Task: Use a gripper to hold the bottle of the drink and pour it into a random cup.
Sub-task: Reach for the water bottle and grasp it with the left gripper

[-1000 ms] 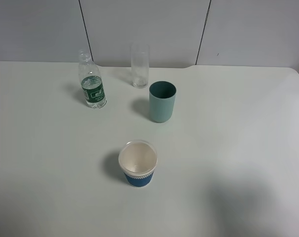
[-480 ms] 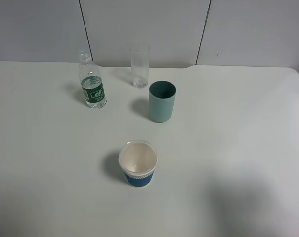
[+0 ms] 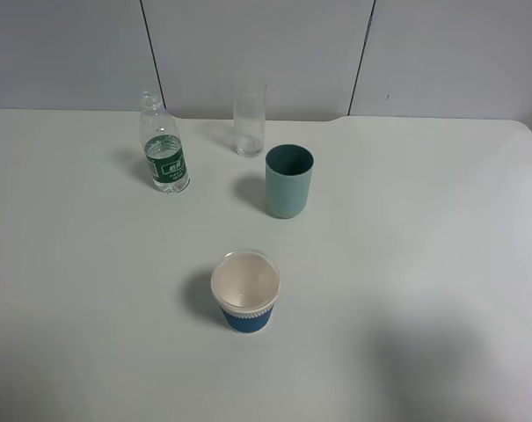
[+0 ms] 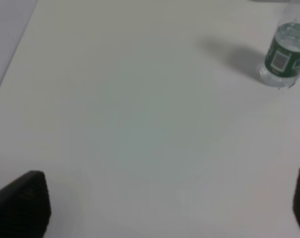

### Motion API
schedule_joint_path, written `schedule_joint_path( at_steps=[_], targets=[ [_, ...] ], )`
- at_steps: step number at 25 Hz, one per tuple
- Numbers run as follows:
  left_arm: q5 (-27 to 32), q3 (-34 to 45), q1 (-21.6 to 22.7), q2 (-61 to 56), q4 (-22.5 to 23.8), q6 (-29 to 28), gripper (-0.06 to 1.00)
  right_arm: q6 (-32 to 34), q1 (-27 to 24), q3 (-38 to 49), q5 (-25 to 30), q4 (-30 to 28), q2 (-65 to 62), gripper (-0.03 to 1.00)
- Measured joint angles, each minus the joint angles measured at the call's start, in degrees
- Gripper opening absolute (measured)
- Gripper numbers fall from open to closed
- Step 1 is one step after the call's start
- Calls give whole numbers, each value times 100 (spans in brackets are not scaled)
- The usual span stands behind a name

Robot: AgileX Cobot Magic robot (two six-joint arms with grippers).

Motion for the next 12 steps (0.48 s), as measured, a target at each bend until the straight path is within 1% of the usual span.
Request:
schedule_joint_path(
  at_steps=[8,12],
  targets=[
    [-985,-7,0,1127,0,237,99,0,0,0,0,0,0,74],
    [-1348,-7,0,1649,0,421,99,0,0,0,0,0,0,74]
  ],
)
